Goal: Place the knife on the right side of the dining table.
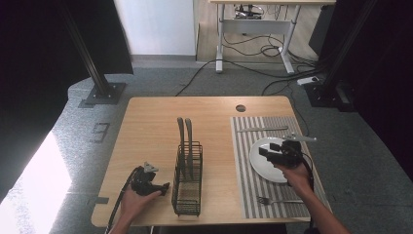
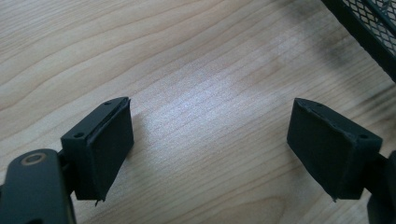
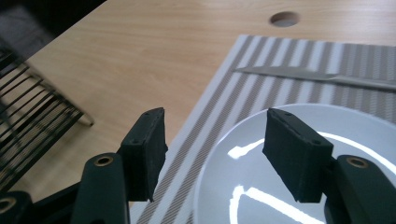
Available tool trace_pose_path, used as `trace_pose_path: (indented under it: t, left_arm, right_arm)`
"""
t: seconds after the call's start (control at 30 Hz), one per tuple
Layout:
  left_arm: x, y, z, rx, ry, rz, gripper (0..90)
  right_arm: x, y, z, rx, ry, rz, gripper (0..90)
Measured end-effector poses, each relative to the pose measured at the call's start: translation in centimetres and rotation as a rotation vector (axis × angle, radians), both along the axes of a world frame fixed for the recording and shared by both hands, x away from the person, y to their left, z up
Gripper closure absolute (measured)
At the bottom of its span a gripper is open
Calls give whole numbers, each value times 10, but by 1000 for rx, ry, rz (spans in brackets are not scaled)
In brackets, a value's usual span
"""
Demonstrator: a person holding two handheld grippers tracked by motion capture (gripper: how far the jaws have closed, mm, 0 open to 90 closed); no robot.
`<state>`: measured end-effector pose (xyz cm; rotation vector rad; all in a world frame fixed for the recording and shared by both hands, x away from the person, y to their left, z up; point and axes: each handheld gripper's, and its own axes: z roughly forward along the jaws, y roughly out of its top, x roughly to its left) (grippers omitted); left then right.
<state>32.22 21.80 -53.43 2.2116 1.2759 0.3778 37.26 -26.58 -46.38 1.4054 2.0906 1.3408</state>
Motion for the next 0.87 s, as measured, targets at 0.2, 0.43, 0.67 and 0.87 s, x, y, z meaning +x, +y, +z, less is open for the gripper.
trace_pose_path:
  t: [0.2,0.43,0.67,0.87]
  left_arm:
    - [0,0,0,0,2,-2,148]
    - [0,0,1,1,0,-4,148]
    - [-1,0,1,2,-2,-6,148]
    - [-1,-1,1,3,-2,-4,148]
  right_arm:
    - [-18,16,-7,-3,-2,65,385]
    - [-28,34,-13,-17,-2,122,384]
    - [-33,45,-16,-26,-8,148,384]
    - [-33,46,-16,-30,-13,145,382]
